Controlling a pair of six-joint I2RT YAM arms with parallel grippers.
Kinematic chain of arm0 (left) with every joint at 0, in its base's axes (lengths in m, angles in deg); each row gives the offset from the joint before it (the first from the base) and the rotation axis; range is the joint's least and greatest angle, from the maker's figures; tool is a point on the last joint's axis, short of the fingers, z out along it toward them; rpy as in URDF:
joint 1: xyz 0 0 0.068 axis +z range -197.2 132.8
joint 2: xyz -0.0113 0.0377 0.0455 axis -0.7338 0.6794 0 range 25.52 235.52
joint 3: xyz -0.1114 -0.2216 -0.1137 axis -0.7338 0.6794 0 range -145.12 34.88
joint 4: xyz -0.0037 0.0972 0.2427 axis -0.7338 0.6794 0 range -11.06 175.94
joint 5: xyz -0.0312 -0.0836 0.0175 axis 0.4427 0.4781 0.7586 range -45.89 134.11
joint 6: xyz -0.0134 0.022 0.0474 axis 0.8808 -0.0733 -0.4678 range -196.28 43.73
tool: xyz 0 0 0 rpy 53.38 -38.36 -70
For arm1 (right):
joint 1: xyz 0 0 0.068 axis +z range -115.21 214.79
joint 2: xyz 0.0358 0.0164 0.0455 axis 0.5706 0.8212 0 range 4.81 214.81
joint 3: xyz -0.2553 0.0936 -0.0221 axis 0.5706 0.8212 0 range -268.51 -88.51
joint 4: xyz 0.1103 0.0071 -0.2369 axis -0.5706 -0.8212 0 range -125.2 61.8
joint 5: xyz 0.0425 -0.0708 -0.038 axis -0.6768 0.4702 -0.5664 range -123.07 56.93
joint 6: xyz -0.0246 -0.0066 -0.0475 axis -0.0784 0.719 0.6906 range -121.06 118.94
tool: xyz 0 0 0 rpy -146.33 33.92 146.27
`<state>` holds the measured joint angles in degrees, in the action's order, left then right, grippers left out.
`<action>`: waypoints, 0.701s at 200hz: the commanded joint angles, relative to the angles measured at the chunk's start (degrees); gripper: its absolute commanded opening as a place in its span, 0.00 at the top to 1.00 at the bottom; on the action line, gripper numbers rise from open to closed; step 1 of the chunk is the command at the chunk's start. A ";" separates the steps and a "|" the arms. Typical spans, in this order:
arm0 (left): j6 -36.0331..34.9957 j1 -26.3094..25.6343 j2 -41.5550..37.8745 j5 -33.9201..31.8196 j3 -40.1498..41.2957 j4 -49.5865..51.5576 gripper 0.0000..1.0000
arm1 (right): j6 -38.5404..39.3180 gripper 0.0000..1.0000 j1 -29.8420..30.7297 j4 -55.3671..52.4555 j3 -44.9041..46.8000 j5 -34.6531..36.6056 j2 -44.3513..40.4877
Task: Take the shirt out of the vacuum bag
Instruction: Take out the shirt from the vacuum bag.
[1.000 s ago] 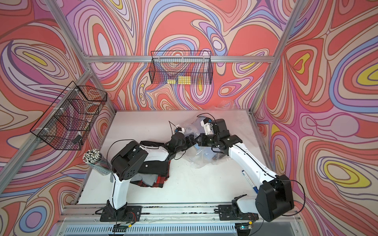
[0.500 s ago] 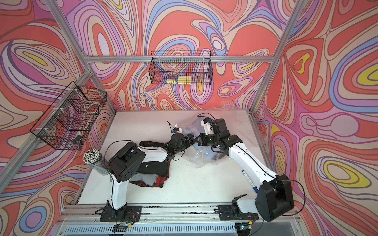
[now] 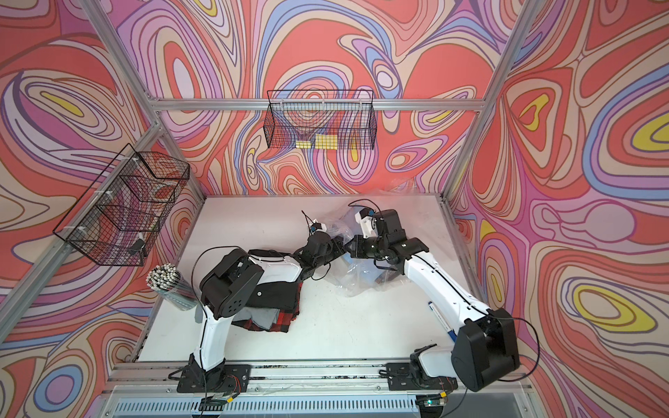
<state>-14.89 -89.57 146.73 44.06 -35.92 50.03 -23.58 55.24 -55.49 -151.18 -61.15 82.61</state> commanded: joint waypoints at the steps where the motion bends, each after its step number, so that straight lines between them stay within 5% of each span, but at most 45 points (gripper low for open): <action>1: -1.62 -0.16 1.17 0.52 -0.91 1.53 0.49 | 0.76 1.00 0.47 0.28 -1.67 -0.04 -0.20; 70: -2.49 0.18 -0.17 1.02 -0.81 1.68 1.00 | 0.80 1.00 0.45 1.01 -0.74 0.04 -0.33; 113: -1.88 0.36 -2.95 0.97 0.96 3.39 1.00 | 0.73 1.00 0.40 1.45 -0.17 0.13 -0.81; 125: -1.55 0.37 -4.39 0.31 2.61 4.24 0.69 | 0.78 1.00 0.46 1.53 0.07 0.30 -1.11; 140: -1.46 0.36 -5.90 -0.53 4.76 4.03 0.49 | 0.61 1.00 0.40 1.92 0.58 0.22 -1.32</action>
<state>-16.24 -89.46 144.76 44.45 -34.22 51.56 -23.58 55.24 -55.64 -151.20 -60.93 82.61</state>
